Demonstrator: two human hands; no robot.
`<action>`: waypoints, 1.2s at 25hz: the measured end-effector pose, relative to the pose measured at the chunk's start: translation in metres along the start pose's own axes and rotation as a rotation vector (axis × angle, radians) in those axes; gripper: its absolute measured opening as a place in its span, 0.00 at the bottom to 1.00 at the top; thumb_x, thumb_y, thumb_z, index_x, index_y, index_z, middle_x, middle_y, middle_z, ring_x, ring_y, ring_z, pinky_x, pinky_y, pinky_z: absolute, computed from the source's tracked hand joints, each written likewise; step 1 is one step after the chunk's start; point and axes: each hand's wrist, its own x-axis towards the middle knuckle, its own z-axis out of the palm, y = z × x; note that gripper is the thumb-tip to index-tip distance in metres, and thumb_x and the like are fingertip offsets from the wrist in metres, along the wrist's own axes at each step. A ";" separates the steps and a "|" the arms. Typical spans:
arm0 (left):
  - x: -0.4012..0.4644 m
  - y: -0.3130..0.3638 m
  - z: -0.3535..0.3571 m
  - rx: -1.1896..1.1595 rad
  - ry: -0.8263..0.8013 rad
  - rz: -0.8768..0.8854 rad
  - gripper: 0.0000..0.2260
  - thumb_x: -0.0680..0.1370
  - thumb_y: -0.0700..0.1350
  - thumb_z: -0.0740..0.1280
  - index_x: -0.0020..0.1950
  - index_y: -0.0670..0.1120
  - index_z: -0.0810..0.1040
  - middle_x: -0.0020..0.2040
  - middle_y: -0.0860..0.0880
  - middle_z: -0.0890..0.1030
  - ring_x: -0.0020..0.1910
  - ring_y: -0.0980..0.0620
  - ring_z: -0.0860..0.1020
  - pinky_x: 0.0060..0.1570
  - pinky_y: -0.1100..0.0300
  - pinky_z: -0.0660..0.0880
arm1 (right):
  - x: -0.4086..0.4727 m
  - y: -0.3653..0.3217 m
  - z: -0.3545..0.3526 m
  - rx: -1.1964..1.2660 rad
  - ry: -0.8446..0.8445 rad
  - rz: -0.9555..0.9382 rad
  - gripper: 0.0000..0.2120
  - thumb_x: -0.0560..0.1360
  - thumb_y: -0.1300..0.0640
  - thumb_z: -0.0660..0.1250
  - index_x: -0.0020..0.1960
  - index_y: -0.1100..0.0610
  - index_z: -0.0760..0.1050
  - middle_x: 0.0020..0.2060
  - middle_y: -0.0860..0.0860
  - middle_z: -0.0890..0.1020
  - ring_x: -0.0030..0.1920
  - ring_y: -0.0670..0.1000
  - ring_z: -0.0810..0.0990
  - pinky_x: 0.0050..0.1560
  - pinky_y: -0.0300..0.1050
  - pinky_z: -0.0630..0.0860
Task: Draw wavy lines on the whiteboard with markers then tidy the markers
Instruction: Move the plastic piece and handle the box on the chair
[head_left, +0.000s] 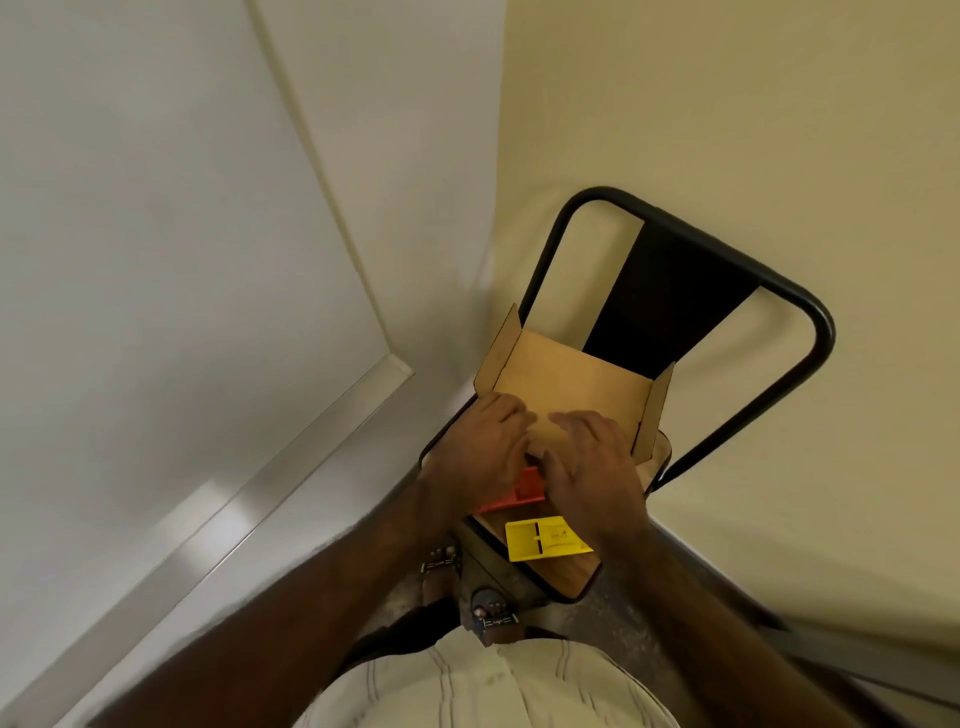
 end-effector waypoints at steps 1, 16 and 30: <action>0.014 0.002 -0.003 -0.013 -0.063 -0.005 0.15 0.83 0.46 0.65 0.68 0.41 0.78 0.64 0.43 0.79 0.64 0.45 0.75 0.66 0.49 0.74 | 0.007 -0.001 -0.001 -0.002 -0.010 0.030 0.24 0.81 0.50 0.69 0.74 0.53 0.72 0.69 0.52 0.76 0.70 0.53 0.71 0.72 0.48 0.67; 0.083 -0.020 -0.011 0.434 -0.416 0.161 0.39 0.74 0.66 0.71 0.79 0.49 0.65 0.70 0.45 0.68 0.68 0.43 0.67 0.67 0.47 0.68 | 0.032 0.020 -0.010 -0.156 -0.105 0.151 0.36 0.74 0.40 0.73 0.76 0.53 0.69 0.70 0.53 0.75 0.72 0.57 0.70 0.74 0.55 0.69; -0.006 -0.011 -0.008 0.128 -0.162 0.128 0.25 0.86 0.60 0.51 0.59 0.49 0.85 0.67 0.49 0.81 0.71 0.49 0.72 0.75 0.48 0.59 | 0.055 0.006 -0.045 0.250 -0.468 0.304 0.20 0.87 0.46 0.56 0.48 0.58 0.78 0.42 0.56 0.81 0.44 0.58 0.79 0.42 0.48 0.71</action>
